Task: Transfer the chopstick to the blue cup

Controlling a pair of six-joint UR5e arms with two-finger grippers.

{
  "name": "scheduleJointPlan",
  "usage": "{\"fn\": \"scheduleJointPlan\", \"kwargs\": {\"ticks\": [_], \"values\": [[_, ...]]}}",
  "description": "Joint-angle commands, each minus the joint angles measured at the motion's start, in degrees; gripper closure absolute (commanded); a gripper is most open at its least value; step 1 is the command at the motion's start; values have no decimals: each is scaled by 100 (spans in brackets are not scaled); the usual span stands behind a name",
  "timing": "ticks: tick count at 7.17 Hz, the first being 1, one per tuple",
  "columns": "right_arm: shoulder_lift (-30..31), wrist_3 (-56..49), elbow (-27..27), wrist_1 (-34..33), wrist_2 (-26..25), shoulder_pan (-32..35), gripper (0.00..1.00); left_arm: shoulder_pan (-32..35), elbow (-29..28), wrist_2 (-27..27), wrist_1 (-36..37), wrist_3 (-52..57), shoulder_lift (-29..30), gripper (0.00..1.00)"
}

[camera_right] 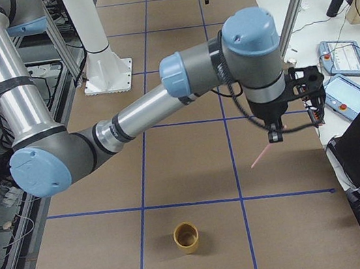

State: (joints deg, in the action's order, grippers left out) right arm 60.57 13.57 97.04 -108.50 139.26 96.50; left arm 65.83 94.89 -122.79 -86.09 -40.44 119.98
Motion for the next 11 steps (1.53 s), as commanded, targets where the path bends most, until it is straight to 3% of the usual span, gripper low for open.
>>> {"fn": "scheduleJointPlan", "kwargs": {"ticks": [1,3,5,7,9,11], "values": [[-596,889,113,-22,373,-857,100,752,-277,-43,-13,1234,-464,2],[-1490,1888,113,30,42,-1874,100,1244,-278,-140,-494,2760,-1262,2],[-1968,2692,183,57,-591,-2921,100,1747,-662,-839,-620,4154,-1416,2],[-2294,3210,114,179,-978,-3783,100,1758,-682,-878,-620,4149,-1451,2],[-2339,4184,-27,1038,-1688,-4636,100,1749,-787,-878,-620,4149,-1460,2],[-2426,4197,-124,1050,-2166,-5008,100,1749,-849,-878,-629,4158,-1469,2]]}}
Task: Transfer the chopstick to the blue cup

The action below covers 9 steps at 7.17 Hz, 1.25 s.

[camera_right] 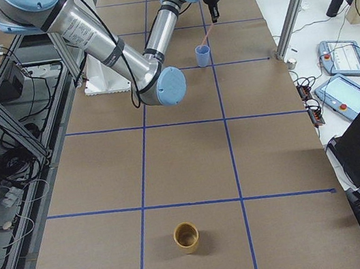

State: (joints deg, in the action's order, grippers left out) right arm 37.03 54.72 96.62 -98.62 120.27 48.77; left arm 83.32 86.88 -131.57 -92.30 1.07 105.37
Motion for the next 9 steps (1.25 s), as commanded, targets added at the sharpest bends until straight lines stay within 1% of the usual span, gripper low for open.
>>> {"fn": "scheduleJointPlan", "kwargs": {"ticks": [1,2,4,6,7,8,9], "values": [[-369,83,-386,63,-276,-228,100,0,-101,-1,-7,16,-7,2],[-529,74,-650,71,-294,-228,100,0,-101,-1,-7,8,-7,2],[-539,66,-732,71,-434,-324,100,0,-110,-1,-7,7,-7,2],[-530,57,-810,141,-688,-491,100,-9,-163,-1,-7,7,1,2],[-530,74,-1142,585,-742,-561,100,-9,-163,-1,-7,7,1,2],[-513,83,-1250,729,-760,-614,100,-9,-189,-1,-16,7,1,2],[-513,92,-1251,731,-777,-632,100,-9,-189,-1,-16,7,1,2]]}}
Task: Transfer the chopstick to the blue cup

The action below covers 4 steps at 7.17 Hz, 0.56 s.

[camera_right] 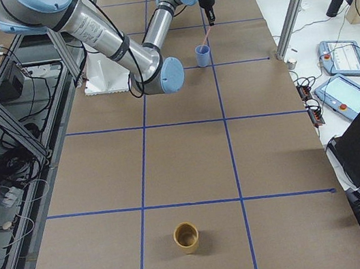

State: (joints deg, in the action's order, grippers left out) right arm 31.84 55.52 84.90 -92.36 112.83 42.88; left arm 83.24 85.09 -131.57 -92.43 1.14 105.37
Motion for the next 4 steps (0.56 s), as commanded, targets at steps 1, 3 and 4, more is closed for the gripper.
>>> {"fn": "scheduleJointPlan", "kwargs": {"ticks": [1,3,4], "values": [[58,3,-79,122,-33,-165,100,-1,-10,0,-3,0,1,2],[94,3,-79,122,-33,-227,100,-1,-10,0,-3,-9,1,2],[146,-6,-79,122,-33,-228,100,-1,-19,9,-3,-17,1,2]]}}
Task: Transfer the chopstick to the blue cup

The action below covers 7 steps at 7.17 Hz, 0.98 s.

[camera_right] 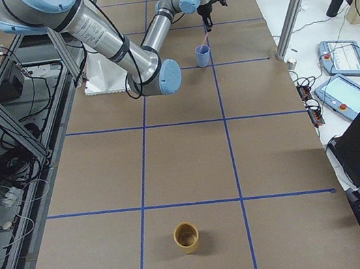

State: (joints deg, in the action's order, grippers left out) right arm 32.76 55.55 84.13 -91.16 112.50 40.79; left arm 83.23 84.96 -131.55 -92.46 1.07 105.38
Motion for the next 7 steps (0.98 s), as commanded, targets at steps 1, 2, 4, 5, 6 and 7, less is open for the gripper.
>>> {"fn": "scheduleJointPlan", "kwargs": {"ticks": [1,2,4,5,6,7], "values": [[55,-9,-2,2,0,-19,37,-9,-14,-2,0,-19,9,2],[55,-9,-2,2,0,16,0,-17,-23,-2,0,-27,9,2],[47,-9,16,-6,43,244,0,-18,-93,-2,0,-27,53,2],[47,-9,42,-67,200,506,0,-18,-93,7,0,-27,61,2],[168,-9,60,-77,698,917,0,-18,-85,-2,-9,-19,62,2],[518,-114,129,-68,1286,1496,0,-26,-119,16,-122,-1,53,2]]}}
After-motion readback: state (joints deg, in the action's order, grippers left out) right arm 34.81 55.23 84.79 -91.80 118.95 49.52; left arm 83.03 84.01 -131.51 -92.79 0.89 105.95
